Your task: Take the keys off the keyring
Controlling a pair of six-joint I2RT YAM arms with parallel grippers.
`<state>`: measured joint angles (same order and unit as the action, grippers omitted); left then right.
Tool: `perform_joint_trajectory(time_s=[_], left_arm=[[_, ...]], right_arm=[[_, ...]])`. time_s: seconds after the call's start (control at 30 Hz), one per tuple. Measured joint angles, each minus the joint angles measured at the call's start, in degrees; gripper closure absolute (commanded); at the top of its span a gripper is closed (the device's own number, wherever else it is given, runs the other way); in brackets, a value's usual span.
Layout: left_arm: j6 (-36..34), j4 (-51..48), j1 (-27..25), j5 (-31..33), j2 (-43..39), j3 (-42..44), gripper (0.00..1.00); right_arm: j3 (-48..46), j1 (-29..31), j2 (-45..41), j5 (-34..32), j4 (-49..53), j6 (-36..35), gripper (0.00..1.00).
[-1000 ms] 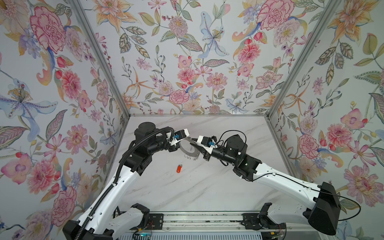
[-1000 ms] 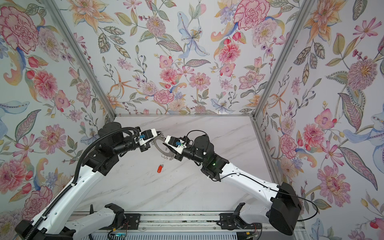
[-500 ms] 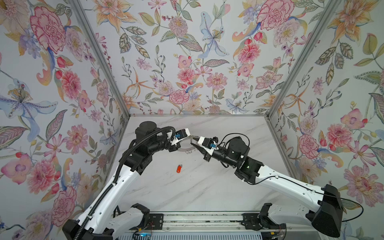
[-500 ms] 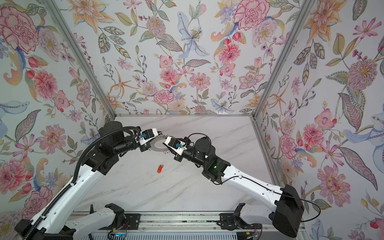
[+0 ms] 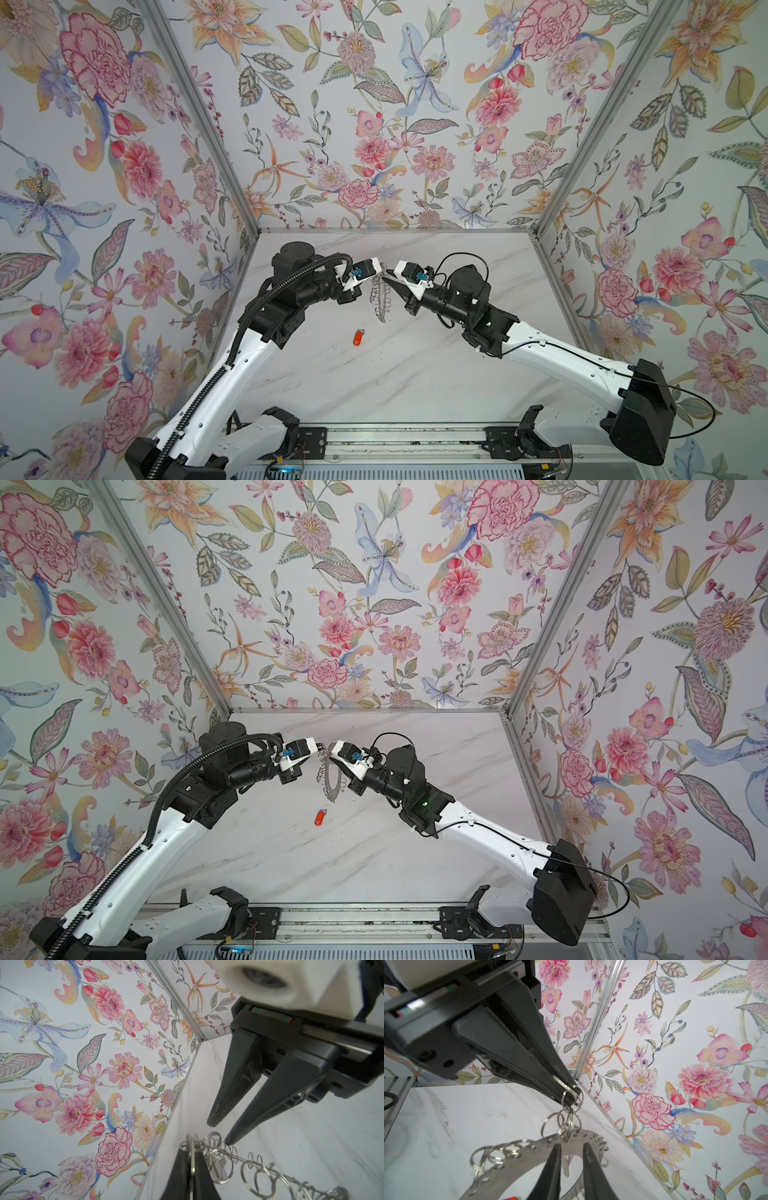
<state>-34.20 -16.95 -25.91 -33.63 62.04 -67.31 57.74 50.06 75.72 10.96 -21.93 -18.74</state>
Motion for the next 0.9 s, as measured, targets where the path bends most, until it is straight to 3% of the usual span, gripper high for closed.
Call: perform_joint_trajectory(time_s=[0.47,0.67,0.9], left_arm=[[-1.03,-0.79,-0.04,0.02,0.00,0.00,1.00],[-1.22,-1.40,-0.37,0.72,0.00,-0.02,1.00],[-1.42,-1.55,-0.37,1.29,0.00,-0.24,1.00]], right_arm=[[1.86,-1.20,1.36,5.35,-0.17,3.15,0.87],[3.72,-1.36,1.68,6.25,0.15,3.78,0.96],[4.35,-1.57,2.40,6.45,0.46,3.82,0.93]])
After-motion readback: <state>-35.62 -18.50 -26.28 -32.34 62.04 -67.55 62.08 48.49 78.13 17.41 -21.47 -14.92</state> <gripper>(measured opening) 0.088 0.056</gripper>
